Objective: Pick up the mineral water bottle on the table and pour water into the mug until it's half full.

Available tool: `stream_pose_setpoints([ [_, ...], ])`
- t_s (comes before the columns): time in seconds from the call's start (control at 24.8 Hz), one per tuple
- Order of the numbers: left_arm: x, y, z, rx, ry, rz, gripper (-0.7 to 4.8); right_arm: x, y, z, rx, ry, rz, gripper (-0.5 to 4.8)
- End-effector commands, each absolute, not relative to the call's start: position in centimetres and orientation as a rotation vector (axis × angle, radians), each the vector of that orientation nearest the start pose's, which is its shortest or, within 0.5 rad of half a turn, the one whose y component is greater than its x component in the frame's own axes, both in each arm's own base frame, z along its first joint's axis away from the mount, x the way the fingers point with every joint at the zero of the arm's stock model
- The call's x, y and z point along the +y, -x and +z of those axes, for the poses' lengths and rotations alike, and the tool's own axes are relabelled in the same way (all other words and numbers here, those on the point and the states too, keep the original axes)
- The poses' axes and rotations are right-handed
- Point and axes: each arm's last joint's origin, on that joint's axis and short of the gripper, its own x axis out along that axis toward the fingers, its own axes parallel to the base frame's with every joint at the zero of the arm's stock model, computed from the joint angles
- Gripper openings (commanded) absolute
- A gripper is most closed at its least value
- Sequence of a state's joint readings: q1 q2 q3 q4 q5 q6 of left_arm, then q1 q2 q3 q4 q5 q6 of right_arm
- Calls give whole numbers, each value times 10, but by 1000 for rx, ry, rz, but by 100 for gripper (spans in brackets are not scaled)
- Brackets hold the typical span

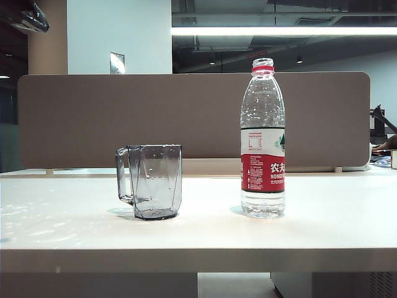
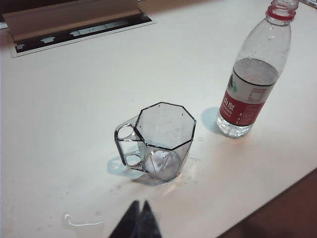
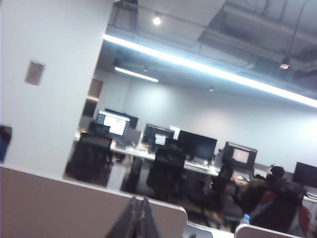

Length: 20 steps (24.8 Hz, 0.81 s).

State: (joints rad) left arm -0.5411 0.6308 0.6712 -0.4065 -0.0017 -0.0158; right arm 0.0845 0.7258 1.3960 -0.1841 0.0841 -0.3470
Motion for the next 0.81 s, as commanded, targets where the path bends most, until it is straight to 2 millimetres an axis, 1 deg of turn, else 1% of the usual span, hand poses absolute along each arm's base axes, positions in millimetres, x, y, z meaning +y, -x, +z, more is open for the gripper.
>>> stream_pose_setpoints([
  [0.04, -72, -119, 297, 345, -80, -533, -1, 7, -106, 557, -455, 346, -94, 14],
  [0.08, -72, -119, 297, 345, -80, -533, -1, 8, -124, 567, -449, 342, -90, 24],
  [0.12, -72, -119, 297, 345, -80, -533, -1, 10, -141, 573, -439, 330, -81, 24],
  [0.16, -72, -119, 297, 345, -80, -533, -1, 11, -158, 577, -428, 310, -70, 24],
  [0.2, -72, -119, 297, 345, -80, -533, -1, 13, -181, 579, -410, 269, -49, 24],
  [0.28, -72, -119, 297, 345, -80, -533, -1, 17, -218, 576, -367, 190, -7, 24],
  [0.32, -72, -119, 297, 345, -80, -533, -1, 19, -240, 571, -331, 145, 15, 23],
  [0.36, -72, -119, 297, 345, -80, -534, -1, 21, -257, 564, -298, 105, 24, 23],
  [0.44, -72, -119, 297, 345, -80, -533, -1, 23, -292, 543, -217, 61, 34, 24],
  [0.52, -72, -119, 297, 345, -80, -534, -1, 26, -319, 521, -127, 66, 38, 33],
  [0.56, -72, -119, 297, 345, -80, -533, -1, 27, -334, 507, -76, 65, 41, 40],
  [0.61, -72, -119, 297, 345, -80, -533, -1, 29, -354, 483, -7, 56, 47, 46],
  [0.65, -72, -119, 297, 345, -80, -533, -1, 30, -364, 469, 18, 51, 51, 49],
  [0.69, -72, -119, 297, 345, -80, -534, -1, 28, -376, 447, 30, 44, 58, 51],
  [0.77, -72, -119, 297, 345, -80, -534, -1, 20, -385, 419, 19, -21, 57, 50],
  [0.81, -72, -119, 297, 345, -80, -533, -1, 17, -387, 409, 14, -61, 68, 51],
])
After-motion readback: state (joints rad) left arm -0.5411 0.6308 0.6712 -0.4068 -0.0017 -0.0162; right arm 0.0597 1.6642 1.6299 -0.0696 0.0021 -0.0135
